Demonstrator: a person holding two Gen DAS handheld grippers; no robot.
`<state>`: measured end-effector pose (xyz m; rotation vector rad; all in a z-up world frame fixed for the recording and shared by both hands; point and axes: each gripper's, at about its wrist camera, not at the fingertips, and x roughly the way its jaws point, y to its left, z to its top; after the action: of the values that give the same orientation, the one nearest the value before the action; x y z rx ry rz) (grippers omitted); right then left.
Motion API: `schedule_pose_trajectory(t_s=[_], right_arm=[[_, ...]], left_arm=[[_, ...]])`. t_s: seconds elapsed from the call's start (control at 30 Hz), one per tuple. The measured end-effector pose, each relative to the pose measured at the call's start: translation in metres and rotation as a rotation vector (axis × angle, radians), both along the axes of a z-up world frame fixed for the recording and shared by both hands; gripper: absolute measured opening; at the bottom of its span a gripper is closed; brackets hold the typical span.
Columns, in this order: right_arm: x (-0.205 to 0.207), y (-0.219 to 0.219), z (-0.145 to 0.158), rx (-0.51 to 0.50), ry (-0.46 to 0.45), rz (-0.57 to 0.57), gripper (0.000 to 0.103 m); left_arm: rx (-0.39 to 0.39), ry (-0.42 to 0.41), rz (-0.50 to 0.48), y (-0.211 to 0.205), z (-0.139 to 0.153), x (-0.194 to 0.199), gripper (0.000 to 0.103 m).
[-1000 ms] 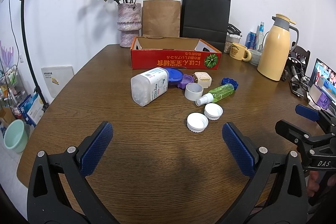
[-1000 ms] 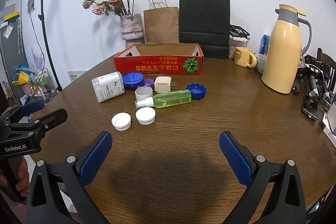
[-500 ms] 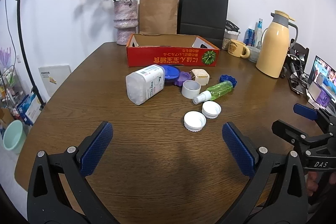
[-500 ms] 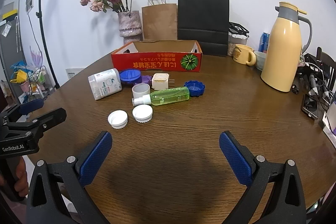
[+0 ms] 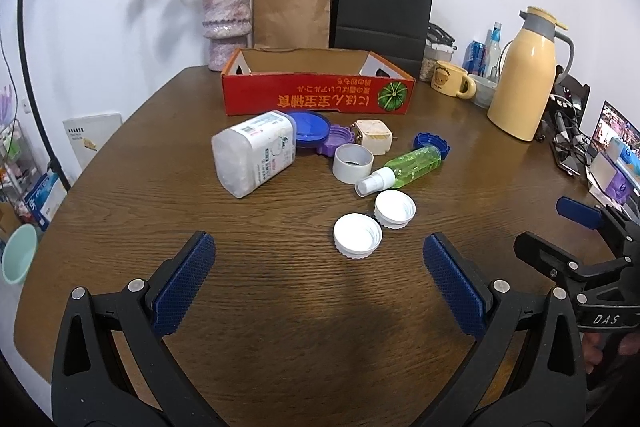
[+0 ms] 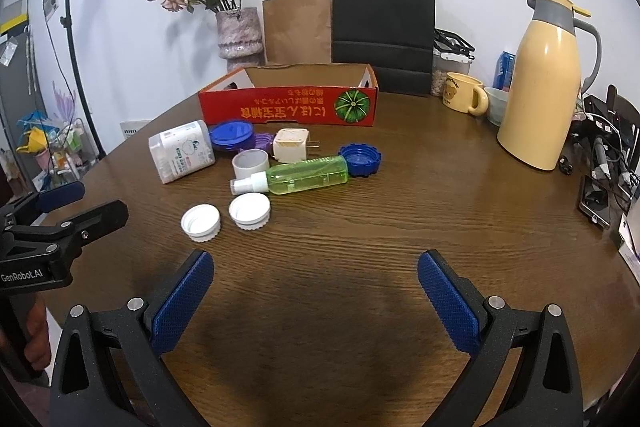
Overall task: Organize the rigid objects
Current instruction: 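Grasp a white round cap with the left tool, then grasp the second white round cap with the right tool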
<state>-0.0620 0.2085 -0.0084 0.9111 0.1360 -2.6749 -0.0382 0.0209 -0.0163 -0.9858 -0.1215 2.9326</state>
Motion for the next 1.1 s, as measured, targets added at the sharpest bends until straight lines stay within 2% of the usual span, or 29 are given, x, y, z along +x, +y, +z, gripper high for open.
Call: schedule_pose_trajectory(t_s=[0.23,0.3,0.47,0.5,0.53,0.57,0.67,1.03,1.1], right_arm=[[-0.020,0.007,-0.006,0.004,-0.025,0.011,0.103],[-0.027,0.008,-0.009,0.008,-0.035,0.012,0.103],[-0.040,0.006,-0.014,0.019,-0.057,0.027,0.103],[-0.043,0.005,-0.015,0.021,-0.060,0.031,0.103],[-0.045,0.004,-0.017,0.023,-0.064,0.035,0.103],[-0.047,0.002,-0.018,0.024,-0.070,0.040,0.103],[-0.053,-0.003,-0.021,0.030,-0.087,0.054,0.103],[-0.083,-0.058,-0.037,0.086,-0.149,0.180,0.103],[-0.088,-0.073,-0.039,0.106,-0.149,0.210,0.095]], left_arm=[[-0.016,-0.074,-0.013,0.016,-0.014,-0.025,0.103],[-0.023,-0.107,-0.015,0.021,-0.022,-0.036,0.099],[-0.040,-0.198,-0.010,0.030,-0.042,-0.063,0.072],[-0.040,-0.220,-0.013,0.031,-0.046,-0.068,0.060],[-0.036,-0.242,-0.020,0.031,-0.050,-0.072,0.041],[-0.051,-0.233,-0.011,0.032,-0.050,-0.072,0.036],[-0.012,-0.213,-0.031,0.028,-0.046,-0.067,0.037],[-0.011,-0.149,0.045,-0.008,-0.027,-0.059,0.037],[-0.013,-0.145,0.052,-0.011,-0.026,-0.060,0.037]])
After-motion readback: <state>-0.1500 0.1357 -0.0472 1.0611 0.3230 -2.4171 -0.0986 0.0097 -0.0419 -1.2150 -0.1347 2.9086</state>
